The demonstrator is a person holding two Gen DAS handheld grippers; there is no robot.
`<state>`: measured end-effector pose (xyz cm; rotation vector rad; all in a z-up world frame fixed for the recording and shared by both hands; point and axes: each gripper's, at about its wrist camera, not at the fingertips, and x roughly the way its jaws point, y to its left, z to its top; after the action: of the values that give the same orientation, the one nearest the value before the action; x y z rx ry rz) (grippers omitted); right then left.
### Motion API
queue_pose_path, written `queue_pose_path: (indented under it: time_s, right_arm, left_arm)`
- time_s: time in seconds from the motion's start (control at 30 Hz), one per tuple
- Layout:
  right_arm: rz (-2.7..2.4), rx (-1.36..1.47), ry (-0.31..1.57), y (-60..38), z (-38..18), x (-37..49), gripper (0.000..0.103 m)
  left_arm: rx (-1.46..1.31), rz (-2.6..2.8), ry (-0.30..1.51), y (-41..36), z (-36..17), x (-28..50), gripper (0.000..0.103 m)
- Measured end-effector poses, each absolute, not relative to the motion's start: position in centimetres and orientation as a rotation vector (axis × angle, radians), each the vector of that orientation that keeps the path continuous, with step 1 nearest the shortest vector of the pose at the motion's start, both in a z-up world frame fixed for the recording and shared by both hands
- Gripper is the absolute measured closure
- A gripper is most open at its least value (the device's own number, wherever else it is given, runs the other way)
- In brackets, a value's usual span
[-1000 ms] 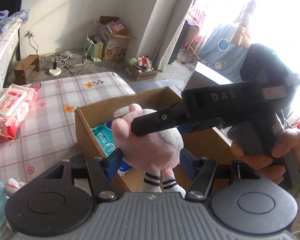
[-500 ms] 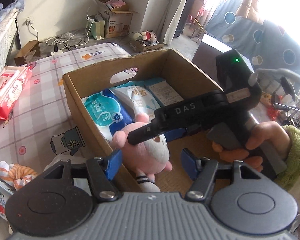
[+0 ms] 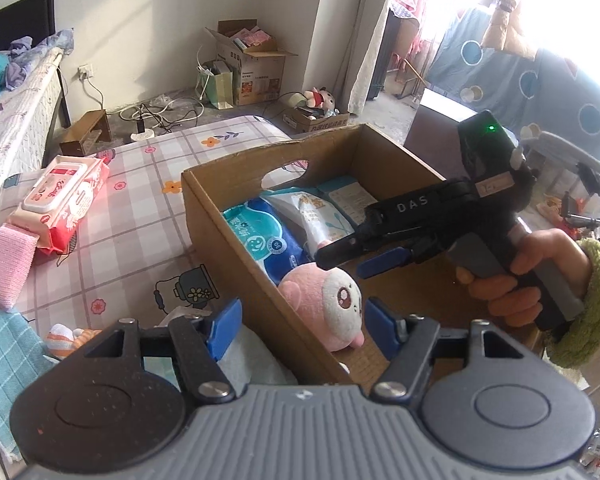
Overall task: Organize soft objects
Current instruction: 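Carry the plush toy with the right gripper into the cardboard box, then open the right gripper to drop the plush toy in the box, then move the open right gripper to the pink knitted sponge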
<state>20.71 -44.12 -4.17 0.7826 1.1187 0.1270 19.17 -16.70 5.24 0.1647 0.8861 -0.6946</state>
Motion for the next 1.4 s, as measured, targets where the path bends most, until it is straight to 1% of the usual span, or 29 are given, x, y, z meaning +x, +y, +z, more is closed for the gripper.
queue_pose_path:
  time_s: [0.07,0.13,0.17,0.3,0.4,0.57,0.63,0.8,0.97,1.07,1.17,1.2,1.27,1.33,1.4]
  right_arm:
    - [0.110,0.761,1.116,-44.2,-4.1,20.5,0.024]
    - [0.098,0.745,1.133,-43.6,-4.4,20.7,0.036]
    - [0.092,0.734,1.145,-43.3,-4.7,20.7,0.040]
    - [0.074,0.696,1.130,-42.4,-4.5,20.6,0.043]
    - [0.055,0.670,1.137,-41.9,-4.0,20.6,0.043]
    - [0.017,0.622,1.126,-41.4,-2.4,20.2,0.041]
    - [-0.001,0.594,1.108,-41.2,-1.3,20.1,0.039]
    - [-0.011,0.539,1.035,-40.1,2.4,20.4,0.038]
    - [0.115,0.548,0.981,-36.0,5.8,23.2,0.038]
    - [0.227,0.589,0.984,-32.3,6.4,26.8,0.036]
    - [0.304,0.669,1.029,-28.5,5.2,31.6,0.034]
    - [0.316,0.694,1.050,-27.3,4.3,33.5,0.034]
    - [0.310,0.731,1.094,-25.1,2.5,37.0,0.034]
    - [0.288,0.763,1.146,-23.1,0.1,40.3,0.034]
    - [0.248,0.802,1.184,-21.6,-2.3,43.1,0.034]
  left_arm:
    - [0.155,-0.679,0.883,-16.1,5.2,19.2,0.034]
    - [0.141,-0.668,0.886,-15.3,5.0,19.2,0.034]
    - [0.131,-0.660,0.889,-14.8,5.0,19.1,0.034]
    - [0.101,-0.642,0.896,-13.2,4.7,19.1,0.034]
    - [0.082,-0.633,0.894,-11.9,4.5,19.0,0.034]
    - [0.056,-0.589,0.888,-9.5,4.0,19.1,0.034]
    - [0.053,-0.562,0.878,-8.4,4.0,19.2,0.034]
    - [0.054,-0.469,0.834,-4.6,4.2,19.8,0.033]
    - [0.075,-0.359,0.797,-0.7,4.1,21.8,0.032]
    - [0.117,-0.309,0.772,0.9,3.7,23.7,0.027]
    - [0.179,-0.269,0.754,1.9,2.9,26.2,0.025]
    - [0.201,-0.266,0.748,2.2,2.6,27.1,0.022]
    - [0.223,-0.274,0.756,2.9,1.9,29.3,0.018]
    - [0.228,-0.292,0.775,3.5,1.3,31.5,0.018]
    - [0.225,-0.328,0.798,4.0,0.6,33.8,0.011]
